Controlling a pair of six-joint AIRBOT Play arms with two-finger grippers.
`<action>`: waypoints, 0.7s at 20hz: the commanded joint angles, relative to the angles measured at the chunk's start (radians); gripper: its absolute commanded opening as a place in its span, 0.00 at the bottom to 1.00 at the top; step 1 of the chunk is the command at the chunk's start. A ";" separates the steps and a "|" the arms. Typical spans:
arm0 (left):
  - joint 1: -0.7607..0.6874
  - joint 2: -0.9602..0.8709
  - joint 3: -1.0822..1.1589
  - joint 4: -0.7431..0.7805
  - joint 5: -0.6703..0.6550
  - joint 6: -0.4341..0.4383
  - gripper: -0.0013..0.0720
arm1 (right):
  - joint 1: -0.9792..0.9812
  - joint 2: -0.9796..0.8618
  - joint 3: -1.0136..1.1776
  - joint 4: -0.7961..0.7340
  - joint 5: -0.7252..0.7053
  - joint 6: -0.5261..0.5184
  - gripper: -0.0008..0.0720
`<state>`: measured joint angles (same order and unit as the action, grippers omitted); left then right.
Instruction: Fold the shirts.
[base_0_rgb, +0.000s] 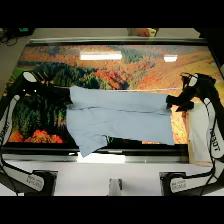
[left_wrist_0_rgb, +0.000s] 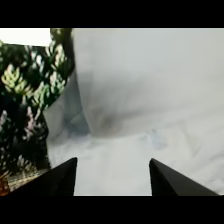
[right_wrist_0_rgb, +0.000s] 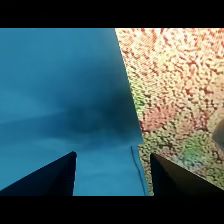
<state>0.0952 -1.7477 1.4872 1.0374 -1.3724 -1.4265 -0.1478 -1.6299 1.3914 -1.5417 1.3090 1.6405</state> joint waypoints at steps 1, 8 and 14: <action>0.036 0.052 -0.015 0.042 -0.139 -0.010 0.75 | -0.031 0.061 -0.003 -0.046 0.150 -0.055 0.65; 0.062 0.473 -0.756 -0.059 0.101 0.079 0.70 | -0.208 0.263 -0.285 0.169 0.124 -0.125 0.65; 0.006 0.524 -0.982 -0.205 0.231 0.095 0.70 | -0.208 0.289 -0.320 0.194 0.111 -0.127 0.65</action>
<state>0.1322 -1.2514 0.6075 0.8978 -1.2125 -1.3460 -0.3489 -1.3563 1.0927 -1.3624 1.4239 1.5227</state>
